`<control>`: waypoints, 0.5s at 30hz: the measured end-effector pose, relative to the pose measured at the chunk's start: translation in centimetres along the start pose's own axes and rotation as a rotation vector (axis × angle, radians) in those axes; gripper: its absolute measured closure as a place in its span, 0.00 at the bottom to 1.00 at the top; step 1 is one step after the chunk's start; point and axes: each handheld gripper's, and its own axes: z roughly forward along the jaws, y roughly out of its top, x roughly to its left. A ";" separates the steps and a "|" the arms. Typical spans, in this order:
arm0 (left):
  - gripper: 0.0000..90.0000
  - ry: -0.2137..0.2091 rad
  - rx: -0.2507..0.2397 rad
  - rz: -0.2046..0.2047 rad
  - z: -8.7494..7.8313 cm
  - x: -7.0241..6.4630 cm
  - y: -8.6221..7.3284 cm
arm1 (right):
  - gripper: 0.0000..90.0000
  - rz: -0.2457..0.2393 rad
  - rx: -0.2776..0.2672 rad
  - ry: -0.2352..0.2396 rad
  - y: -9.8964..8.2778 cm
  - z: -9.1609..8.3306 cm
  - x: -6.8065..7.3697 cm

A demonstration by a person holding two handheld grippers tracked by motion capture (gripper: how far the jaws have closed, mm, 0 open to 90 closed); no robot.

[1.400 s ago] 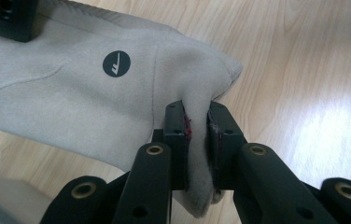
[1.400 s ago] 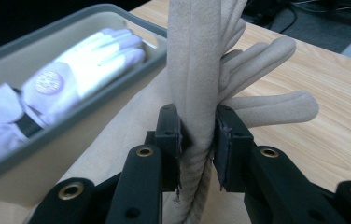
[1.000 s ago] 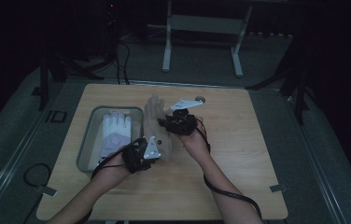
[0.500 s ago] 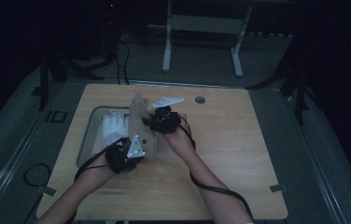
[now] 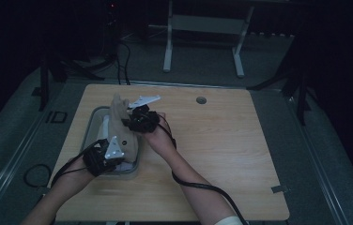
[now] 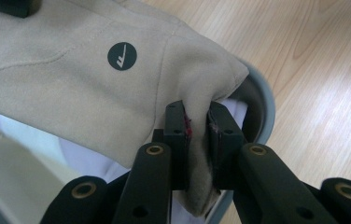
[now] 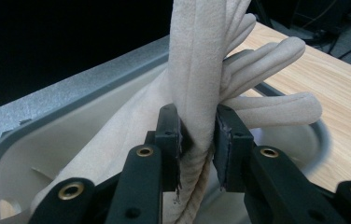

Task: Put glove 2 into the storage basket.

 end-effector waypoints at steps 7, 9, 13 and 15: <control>0.89 0.010 -0.002 -0.039 -0.7 0.0 -1.5 | 0.81 -0.015 0.010 0.040 0.8 1.5 1.2; 0.89 -0.002 0.009 -0.051 -0.4 0.0 -1.9 | 0.81 -0.022 0.016 0.046 0.6 2.2 1.6; 0.89 -0.008 0.027 -0.050 0.2 -0.1 -2.1 | 0.81 -0.012 0.044 0.050 -0.1 3.2 1.7; 0.89 -0.015 0.029 -0.051 0.5 -0.2 -2.1 | 0.81 -0.017 0.062 0.039 -0.5 3.6 1.6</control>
